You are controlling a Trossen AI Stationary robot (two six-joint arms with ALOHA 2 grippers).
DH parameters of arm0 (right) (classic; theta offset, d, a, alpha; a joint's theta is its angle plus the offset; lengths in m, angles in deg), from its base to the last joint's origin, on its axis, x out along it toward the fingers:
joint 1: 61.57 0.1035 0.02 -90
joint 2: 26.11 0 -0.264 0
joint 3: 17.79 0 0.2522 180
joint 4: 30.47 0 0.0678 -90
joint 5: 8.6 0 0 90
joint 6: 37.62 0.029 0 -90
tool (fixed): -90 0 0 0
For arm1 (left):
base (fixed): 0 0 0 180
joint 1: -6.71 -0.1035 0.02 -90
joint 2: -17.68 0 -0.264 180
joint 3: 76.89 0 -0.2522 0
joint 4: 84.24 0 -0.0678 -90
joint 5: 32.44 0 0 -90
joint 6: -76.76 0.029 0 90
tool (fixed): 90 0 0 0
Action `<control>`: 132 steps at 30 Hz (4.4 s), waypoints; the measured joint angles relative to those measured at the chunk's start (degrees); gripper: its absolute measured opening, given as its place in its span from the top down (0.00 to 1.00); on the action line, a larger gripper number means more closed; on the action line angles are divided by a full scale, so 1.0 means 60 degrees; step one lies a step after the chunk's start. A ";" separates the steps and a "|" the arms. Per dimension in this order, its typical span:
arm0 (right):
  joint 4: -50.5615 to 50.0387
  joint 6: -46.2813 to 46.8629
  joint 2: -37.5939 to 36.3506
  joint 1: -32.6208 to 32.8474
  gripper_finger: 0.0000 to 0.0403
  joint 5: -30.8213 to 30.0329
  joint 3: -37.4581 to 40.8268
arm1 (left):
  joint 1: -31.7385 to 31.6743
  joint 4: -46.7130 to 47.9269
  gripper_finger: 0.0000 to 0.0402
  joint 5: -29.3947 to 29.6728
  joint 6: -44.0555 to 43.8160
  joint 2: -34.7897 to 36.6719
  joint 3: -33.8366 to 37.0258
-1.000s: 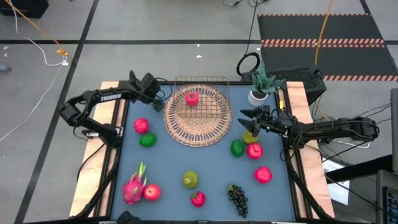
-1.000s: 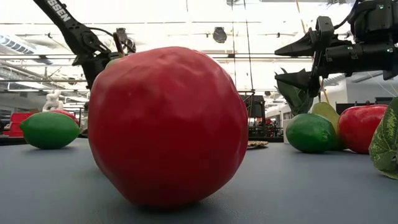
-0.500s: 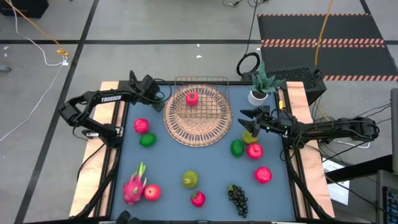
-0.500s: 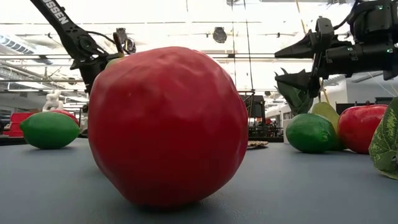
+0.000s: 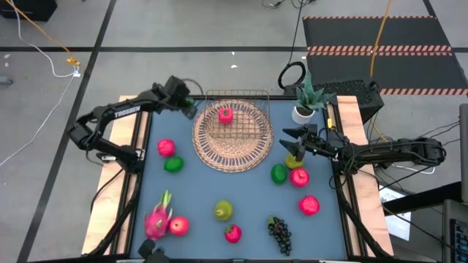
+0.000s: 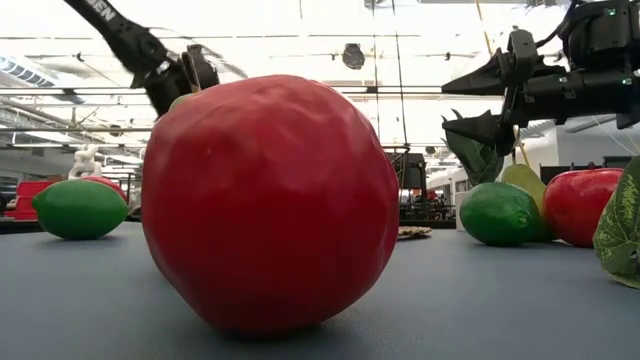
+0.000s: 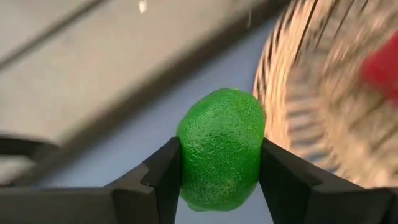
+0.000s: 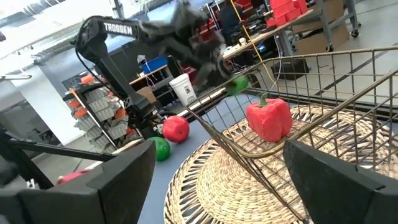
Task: Build produce basket
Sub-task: Put the green lime into the gold wire basket, then put the red apple into the gold wire basket
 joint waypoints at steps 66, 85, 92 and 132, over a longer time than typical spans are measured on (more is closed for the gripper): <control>0.0306 0.1702 0.0000 -0.0240 0.14 0.0007 0.0000 | 0.4122 0.5019 0.28 0.0931 -0.0072 -0.1370 -0.5818; 0.0085 0.1555 0.0004 -0.0236 0.14 -0.0254 0.0000 | 0.5007 0.5629 0.32 0.2134 -0.5635 0.2006 -0.0316; 0.0091 0.1725 0.0004 -0.0236 0.14 -0.0499 0.0000 | 0.5087 0.6739 0.22 0.2281 -0.7020 0.2011 -0.0290; 0.0087 0.1884 0.0004 -0.0236 0.14 -0.0535 0.0000 | 0.5711 0.4852 0.18 0.1635 -0.9723 0.1927 0.2822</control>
